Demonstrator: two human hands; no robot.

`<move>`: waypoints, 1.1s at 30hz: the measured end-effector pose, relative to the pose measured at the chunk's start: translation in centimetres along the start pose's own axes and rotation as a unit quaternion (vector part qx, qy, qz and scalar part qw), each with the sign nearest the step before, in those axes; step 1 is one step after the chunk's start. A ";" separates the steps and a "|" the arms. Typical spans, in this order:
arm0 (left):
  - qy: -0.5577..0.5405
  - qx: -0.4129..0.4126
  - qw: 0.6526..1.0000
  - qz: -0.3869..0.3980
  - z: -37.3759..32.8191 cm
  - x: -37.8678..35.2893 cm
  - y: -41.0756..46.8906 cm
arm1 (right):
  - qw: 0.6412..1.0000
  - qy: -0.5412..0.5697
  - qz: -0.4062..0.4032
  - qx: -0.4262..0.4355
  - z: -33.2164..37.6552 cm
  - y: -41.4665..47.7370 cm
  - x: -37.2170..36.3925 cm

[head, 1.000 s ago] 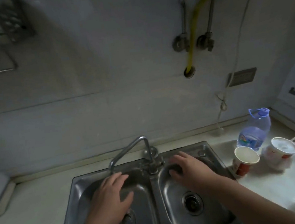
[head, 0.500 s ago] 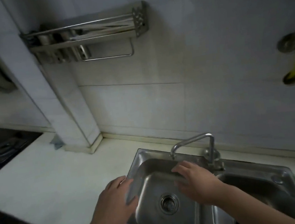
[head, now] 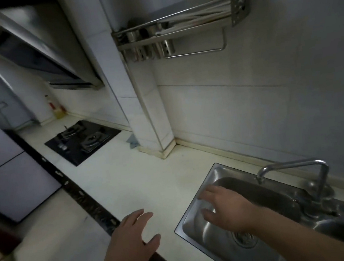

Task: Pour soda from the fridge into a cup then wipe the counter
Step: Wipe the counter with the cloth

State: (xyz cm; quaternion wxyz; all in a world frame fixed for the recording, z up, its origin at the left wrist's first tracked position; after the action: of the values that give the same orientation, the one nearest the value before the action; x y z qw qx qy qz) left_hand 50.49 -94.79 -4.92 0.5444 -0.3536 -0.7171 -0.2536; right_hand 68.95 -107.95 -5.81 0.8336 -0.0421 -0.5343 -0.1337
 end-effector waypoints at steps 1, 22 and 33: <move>0.000 0.005 1.000 -0.008 0.8 0.4 0.0 | 1.000 0.001 0.002 0.010 0.9 1.0 -0.2; -0.061 0.046 0.993 -0.090 31.6 11.0 5.4 | 0.998 -0.032 0.051 0.022 21.2 26.7 -13.1; -0.077 0.089 0.988 -0.096 41.7 14.2 7.4 | 0.997 -0.040 0.059 0.023 25.3 36.4 -15.4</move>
State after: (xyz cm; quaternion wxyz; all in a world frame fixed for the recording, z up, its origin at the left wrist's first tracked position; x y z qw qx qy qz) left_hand 29.00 -55.67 -3.08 0.4904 -0.2517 -0.8071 -0.2117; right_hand 50.38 -64.86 -6.26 0.8186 -0.0599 -0.5669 -0.0700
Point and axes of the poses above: each hand's wrist, its own y-axis towards the middle knuckle, its own x-axis out of the back of the hand, z = x × y, the point moved 10 cm from there along y, towards the middle knuckle, and after that the axes turned 2 degrees about x, right-handed, at the moved point
